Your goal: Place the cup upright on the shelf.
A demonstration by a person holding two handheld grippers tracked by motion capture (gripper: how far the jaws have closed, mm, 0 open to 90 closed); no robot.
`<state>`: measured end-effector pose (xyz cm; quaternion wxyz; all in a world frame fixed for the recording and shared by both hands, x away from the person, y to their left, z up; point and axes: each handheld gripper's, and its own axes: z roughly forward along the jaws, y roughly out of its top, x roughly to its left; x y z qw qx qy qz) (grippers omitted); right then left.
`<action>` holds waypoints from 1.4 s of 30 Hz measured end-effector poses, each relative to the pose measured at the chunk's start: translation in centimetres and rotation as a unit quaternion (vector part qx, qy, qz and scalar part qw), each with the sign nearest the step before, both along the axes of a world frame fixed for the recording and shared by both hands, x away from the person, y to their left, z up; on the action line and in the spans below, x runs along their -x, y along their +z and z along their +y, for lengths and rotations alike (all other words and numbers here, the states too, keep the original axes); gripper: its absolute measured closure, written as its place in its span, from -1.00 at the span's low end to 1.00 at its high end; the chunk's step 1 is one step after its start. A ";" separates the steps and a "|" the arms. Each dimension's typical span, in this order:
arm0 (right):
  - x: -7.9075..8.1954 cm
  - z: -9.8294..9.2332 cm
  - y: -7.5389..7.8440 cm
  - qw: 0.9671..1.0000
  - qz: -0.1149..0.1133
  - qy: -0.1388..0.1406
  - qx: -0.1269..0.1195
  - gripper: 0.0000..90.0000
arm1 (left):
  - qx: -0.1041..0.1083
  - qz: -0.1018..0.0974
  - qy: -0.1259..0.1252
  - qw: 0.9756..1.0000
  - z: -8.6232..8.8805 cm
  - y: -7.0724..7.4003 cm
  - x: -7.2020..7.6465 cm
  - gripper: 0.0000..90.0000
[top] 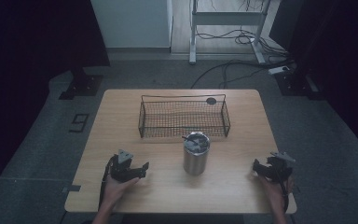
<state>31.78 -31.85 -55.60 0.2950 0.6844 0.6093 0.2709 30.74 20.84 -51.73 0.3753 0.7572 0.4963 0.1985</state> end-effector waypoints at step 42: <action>0.3 0.0 0.0 1.000 -0.002 0.000 0.000 -0.71 | 0.022 -0.031 -0.135 0.990 -8.7 3.9 2.3 -0.91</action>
